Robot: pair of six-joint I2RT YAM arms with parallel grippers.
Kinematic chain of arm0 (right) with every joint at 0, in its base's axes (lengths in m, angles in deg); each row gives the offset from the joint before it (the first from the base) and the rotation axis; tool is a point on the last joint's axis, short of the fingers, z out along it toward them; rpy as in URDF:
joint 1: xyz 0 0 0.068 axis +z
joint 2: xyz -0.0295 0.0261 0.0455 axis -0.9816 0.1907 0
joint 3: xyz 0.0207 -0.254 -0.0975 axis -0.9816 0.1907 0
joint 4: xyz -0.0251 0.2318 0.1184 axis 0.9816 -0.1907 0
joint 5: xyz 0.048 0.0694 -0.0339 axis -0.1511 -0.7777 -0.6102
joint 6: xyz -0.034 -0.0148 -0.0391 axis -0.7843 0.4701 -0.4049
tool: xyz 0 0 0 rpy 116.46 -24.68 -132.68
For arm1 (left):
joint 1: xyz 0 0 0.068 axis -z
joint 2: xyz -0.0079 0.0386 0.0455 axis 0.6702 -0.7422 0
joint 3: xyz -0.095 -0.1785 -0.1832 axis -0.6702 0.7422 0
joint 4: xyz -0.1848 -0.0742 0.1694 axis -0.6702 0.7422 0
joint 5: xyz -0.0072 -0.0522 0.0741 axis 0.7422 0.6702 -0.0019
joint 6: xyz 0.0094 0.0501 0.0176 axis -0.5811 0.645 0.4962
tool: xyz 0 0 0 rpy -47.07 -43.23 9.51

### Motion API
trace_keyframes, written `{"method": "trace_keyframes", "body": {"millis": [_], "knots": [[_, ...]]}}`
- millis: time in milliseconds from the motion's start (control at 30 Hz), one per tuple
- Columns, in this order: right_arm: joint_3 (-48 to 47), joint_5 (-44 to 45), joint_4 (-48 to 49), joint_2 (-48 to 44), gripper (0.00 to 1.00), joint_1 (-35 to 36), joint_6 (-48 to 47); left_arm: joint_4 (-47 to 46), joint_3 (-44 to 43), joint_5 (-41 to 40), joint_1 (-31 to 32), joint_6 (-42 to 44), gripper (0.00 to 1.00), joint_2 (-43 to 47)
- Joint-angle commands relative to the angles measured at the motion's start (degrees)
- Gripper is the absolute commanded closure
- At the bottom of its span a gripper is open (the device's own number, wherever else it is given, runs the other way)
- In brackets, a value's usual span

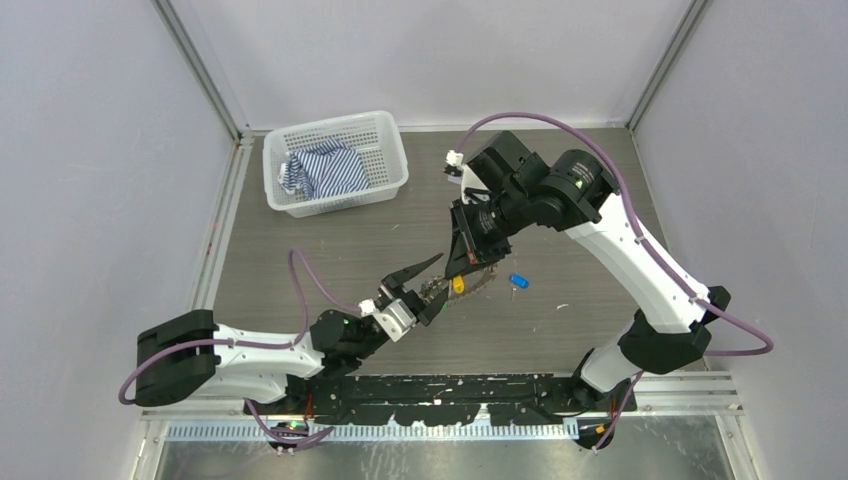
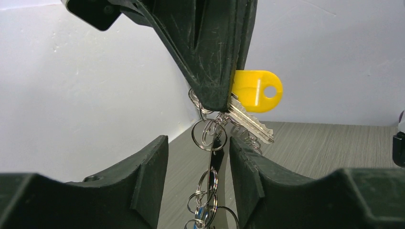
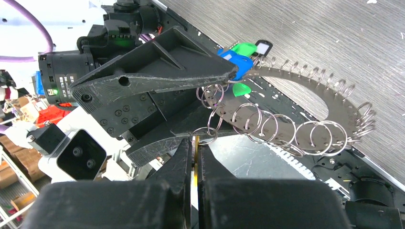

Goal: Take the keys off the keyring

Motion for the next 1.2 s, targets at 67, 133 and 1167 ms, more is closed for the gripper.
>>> {"method": "trace_keyframes", "body": {"millis": [67, 133, 1167], "knots": [[0.0, -3.88, 2.33, -2.83, 0.99, -0.13, -2.54, -4.9, 0.15, 3.24, 0.25, 1.82, 0.49, -0.08], [0.07, -3.94, 2.03, -2.96, 0.99, -0.16, -3.18, -4.9, 0.1, 4.11, 0.23, 1.98, 0.5, -0.15], [4.11, -8.31, 2.87, -5.29, 0.99, 0.46, -6.97, -4.9, -0.92, 5.29, 0.29, 3.91, 0.84, -0.73]]}}
